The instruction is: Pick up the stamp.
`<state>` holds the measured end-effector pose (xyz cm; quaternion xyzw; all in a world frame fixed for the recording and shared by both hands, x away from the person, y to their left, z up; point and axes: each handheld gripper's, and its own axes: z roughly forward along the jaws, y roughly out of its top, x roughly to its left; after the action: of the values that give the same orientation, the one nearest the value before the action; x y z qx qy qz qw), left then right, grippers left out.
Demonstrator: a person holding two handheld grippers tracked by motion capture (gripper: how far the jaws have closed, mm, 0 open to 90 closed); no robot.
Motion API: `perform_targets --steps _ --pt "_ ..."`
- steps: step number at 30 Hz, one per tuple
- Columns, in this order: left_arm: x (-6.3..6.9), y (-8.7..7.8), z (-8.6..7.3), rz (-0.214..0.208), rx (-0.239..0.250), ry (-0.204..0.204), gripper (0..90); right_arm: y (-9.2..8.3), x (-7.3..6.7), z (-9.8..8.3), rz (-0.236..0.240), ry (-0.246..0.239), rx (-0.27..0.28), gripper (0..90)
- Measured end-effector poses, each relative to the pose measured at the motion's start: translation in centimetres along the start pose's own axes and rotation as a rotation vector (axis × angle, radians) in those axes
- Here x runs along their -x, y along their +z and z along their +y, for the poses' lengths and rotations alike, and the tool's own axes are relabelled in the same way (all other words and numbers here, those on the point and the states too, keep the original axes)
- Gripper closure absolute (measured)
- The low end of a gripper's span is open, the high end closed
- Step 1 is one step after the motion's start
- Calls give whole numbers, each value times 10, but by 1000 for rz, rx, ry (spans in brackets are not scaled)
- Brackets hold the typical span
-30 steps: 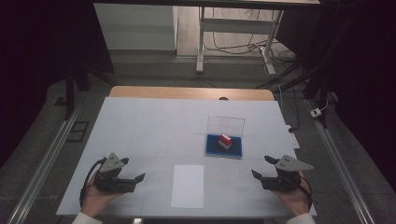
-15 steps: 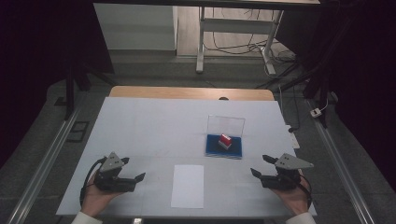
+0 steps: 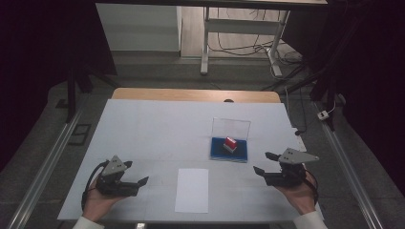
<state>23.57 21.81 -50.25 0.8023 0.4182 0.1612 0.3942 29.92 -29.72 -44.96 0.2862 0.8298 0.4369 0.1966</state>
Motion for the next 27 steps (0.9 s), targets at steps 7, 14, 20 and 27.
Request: perform_targets --steps 7,14,20,27 --pt "1 2 0 -2 -6 6 162 5 3 22 7 -11 19 290" --pt "1 2 0 -4 -9 10 164 14 5 41 13 -17 29 293" --pt "2 3 0 -6 -12 12 166 23 6 51 23 -18 7 308" --pt "2 4 -1 -2 -16 12 167 37 10 62 21 -23 -17 307"
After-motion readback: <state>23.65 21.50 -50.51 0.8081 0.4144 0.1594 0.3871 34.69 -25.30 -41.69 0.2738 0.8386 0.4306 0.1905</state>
